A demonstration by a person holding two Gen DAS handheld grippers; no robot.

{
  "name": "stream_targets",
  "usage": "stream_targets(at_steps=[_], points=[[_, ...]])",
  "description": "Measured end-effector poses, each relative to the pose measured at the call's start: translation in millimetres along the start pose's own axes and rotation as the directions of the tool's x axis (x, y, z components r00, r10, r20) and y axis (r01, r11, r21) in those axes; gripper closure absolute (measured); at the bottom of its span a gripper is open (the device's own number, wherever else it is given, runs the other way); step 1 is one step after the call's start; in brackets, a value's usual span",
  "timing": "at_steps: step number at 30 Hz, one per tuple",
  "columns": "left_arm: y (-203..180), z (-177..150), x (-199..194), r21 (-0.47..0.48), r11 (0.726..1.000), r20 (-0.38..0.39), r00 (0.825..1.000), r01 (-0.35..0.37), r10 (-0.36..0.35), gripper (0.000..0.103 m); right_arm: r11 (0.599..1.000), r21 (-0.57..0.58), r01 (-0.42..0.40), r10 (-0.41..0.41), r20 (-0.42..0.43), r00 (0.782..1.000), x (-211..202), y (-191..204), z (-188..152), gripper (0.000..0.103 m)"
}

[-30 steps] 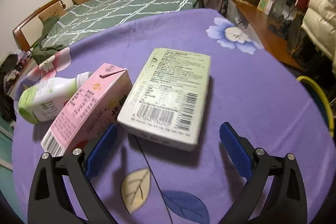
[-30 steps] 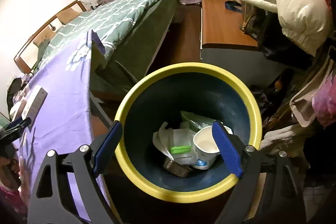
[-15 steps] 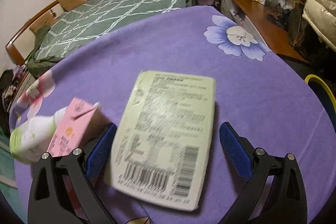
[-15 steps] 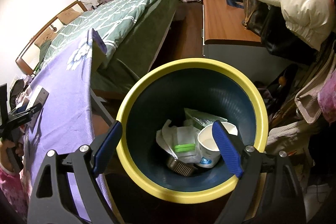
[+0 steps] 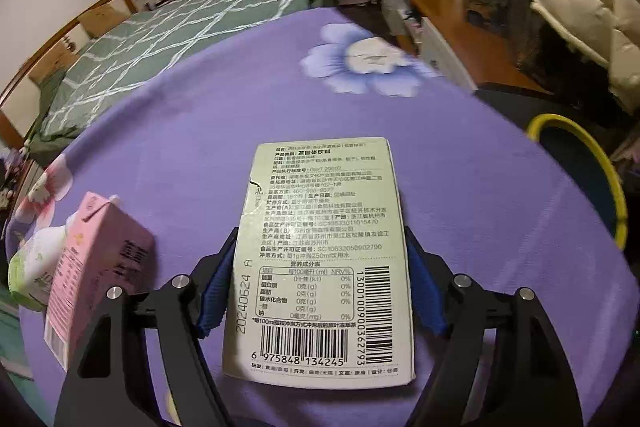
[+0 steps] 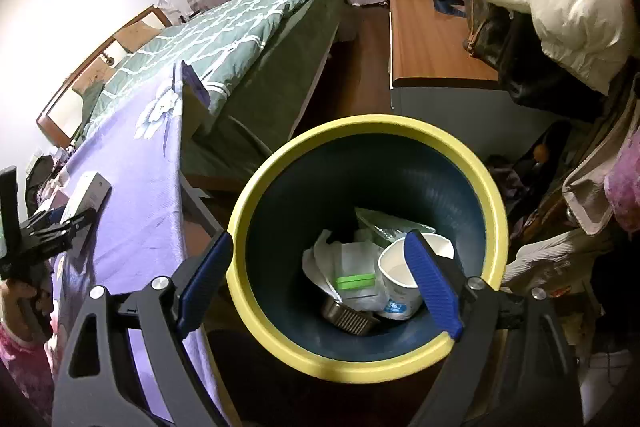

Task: Collect trash
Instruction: 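Grasp the white box with the left gripper, then carry the white box over the bin and open the left gripper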

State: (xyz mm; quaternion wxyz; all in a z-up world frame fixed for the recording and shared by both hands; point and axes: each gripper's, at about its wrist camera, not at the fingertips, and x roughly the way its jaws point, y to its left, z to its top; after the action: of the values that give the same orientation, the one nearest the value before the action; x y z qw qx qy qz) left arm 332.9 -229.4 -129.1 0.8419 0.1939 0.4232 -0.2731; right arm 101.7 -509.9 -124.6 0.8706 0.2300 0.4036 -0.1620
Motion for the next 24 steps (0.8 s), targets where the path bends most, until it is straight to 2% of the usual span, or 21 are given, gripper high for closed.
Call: stream_targets(at_steps=[11, 17, 24], points=[[-99, 28, -35, 0.145, 0.982, 0.067, 0.990, 0.117, -0.128, 0.029, 1.000, -0.017, 0.022, -0.022, 0.026, 0.999, -22, -16, -1, 0.020], [-163, 47, -32, 0.219, 0.960, 0.055, 0.980, 0.177, -0.193, 0.029, 0.997, -0.031, 0.069, -0.068, 0.032, 0.997, -39, -33, -11, 0.020], [-230, 63, -16, 0.286, 0.929, 0.013, 0.969, 0.234, -0.248, 0.029, 0.995, 0.016, 0.102, -0.103, 0.043, 0.994, -57, -65, -23, 0.020]])
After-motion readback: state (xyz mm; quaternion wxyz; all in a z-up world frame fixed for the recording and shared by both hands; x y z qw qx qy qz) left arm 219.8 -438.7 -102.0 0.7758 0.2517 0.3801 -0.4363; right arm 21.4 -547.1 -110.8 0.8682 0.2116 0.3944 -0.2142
